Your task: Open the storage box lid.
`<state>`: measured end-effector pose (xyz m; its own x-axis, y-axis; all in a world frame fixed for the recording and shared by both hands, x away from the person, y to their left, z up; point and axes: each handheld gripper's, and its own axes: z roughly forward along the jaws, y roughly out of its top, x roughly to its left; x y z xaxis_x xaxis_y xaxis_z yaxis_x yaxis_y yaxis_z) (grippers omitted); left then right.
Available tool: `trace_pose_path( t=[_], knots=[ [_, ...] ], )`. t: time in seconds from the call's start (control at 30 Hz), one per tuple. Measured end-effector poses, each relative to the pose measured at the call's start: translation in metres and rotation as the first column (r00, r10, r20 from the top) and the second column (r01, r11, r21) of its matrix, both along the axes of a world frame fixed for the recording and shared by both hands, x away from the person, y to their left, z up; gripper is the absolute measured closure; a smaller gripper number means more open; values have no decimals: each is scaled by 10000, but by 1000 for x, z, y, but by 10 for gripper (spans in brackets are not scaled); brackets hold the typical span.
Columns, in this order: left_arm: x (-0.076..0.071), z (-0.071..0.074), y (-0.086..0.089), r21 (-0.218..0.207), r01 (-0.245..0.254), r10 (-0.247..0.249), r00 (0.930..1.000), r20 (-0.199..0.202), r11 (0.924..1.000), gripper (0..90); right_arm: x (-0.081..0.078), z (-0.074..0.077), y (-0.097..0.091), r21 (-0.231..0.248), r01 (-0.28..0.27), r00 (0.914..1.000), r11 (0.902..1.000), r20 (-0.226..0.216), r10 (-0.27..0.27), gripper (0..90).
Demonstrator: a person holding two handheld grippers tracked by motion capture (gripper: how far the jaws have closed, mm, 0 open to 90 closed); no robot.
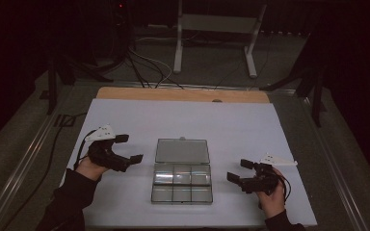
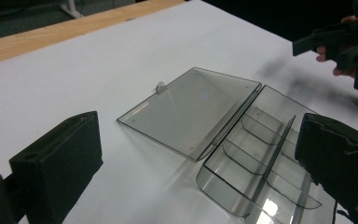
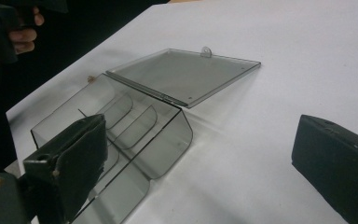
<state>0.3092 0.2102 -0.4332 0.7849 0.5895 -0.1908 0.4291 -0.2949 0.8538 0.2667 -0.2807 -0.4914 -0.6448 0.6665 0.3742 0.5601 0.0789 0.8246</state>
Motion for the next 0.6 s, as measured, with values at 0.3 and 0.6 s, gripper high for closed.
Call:
trace_pose_path(
  t=[0.3, 0.6],
  knots=[
    [-5, -15, 19, 62, -695, 697, 9970, -334, 9976, 30, -1, 1, 3, -59, -208, 9997, 9998, 87, 209, 33],
    [-12, -34, 31, 361, -1256, 1274, 9904, -536, 9914, 29, -1, 0, 3, -49, -246, 9996, 9997, 100, 247, 33]
  ],
)
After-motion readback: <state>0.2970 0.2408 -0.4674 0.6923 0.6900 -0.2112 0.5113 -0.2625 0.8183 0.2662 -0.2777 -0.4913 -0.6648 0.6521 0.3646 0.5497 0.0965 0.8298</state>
